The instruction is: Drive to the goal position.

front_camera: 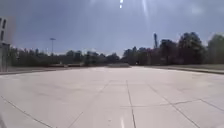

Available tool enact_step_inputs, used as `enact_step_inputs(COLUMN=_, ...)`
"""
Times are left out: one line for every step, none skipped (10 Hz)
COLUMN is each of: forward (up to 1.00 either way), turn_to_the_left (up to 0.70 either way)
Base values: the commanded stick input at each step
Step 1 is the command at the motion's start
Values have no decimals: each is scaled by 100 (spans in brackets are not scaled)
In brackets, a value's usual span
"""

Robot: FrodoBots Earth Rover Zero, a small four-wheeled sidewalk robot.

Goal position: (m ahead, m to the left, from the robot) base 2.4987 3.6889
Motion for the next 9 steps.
enact_step_inputs(forward=85, turn_to_the_left=0)
enact_step_inputs(forward=85, turn_to_the_left=0)
enact_step_inputs(forward=85, turn_to_the_left=0)
enact_step_inputs(forward=85, turn_to_the_left=0)
enact_step_inputs(forward=85, turn_to_the_left=0)
enact_step_inputs(forward=85, turn_to_the_left=0)
enact_step_inputs(forward=85, turn_to_the_left=0)
enact_step_inputs(forward=85, turn_to_the_left=0)
enact_step_inputs(forward=85, turn_to_the_left=0)
